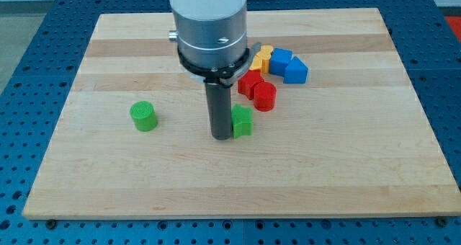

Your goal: Slide the green star to the bottom right of the red circle

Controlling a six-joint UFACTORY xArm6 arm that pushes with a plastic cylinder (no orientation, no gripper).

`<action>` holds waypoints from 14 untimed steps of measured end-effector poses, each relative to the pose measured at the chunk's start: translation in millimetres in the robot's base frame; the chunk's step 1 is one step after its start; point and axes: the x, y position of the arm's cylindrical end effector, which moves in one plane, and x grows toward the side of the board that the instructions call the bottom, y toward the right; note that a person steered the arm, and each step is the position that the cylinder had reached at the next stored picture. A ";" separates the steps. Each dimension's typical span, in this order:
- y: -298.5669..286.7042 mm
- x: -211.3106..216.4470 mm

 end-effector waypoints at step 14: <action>116.1 13.3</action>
